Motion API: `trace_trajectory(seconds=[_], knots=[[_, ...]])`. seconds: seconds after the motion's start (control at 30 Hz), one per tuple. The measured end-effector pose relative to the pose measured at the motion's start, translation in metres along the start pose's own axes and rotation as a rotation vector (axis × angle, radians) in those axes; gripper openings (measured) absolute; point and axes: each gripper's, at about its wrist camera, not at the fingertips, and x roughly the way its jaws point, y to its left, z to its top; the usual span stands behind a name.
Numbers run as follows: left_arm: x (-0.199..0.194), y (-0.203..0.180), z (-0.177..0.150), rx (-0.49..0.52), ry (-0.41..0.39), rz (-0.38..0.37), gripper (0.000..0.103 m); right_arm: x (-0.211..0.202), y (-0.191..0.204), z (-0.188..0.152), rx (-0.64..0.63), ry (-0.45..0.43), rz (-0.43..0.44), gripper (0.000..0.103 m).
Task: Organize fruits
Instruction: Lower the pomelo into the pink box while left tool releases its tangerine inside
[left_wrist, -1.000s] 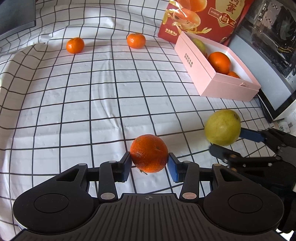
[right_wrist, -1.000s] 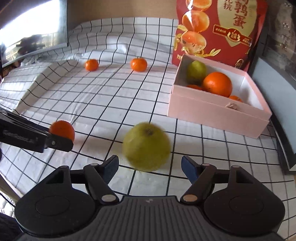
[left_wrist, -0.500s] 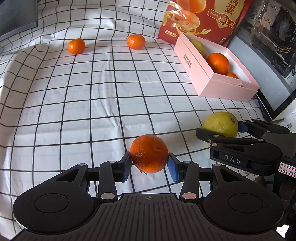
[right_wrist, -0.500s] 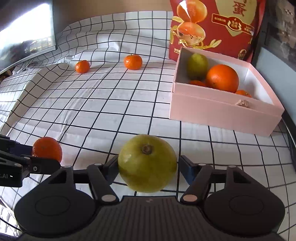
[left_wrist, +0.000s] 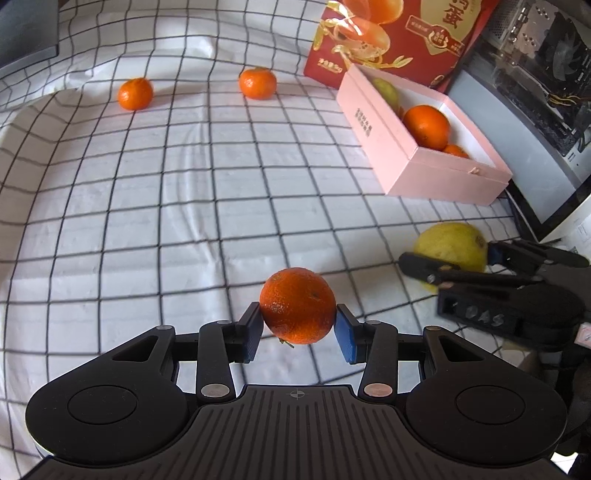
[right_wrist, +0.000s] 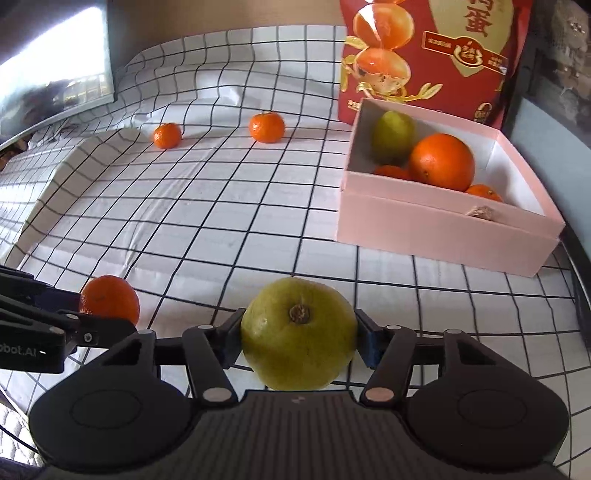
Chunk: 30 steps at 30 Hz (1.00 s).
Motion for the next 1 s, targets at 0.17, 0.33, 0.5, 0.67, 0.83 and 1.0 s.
trace_trajectory(seconds=[0.17,0.33,0.5,0.67,0.83,1.0], knots=[[-0.007,-0.022,0.043,0.042,-0.088,-0.051,0.047,-0.03,-0.025,0.04,0.038,-0.107,0.005,0.06],[-0.025,-0.067,0.118,0.146,-0.25,-0.127,0.047,-0.061,-0.067,0.119,0.047,-0.212,-0.062,0.06],[0.013,-0.125,0.179,0.281,-0.172,-0.139,0.047,-0.058,-0.107,0.195,-0.002,-0.198,-0.114,0.06],[0.069,-0.152,0.182,0.289,-0.05,-0.207,0.047,-0.028,-0.128,0.217,-0.021,-0.144,-0.173,0.06],[0.115,-0.162,0.171,0.323,0.05,-0.164,0.048,0.016,-0.152,0.209,0.045,-0.061,-0.135,0.06],[0.122,-0.164,0.158,0.349,-0.023,-0.101,0.047,0.061,-0.164,0.202,0.099,0.017,-0.139,0.06]])
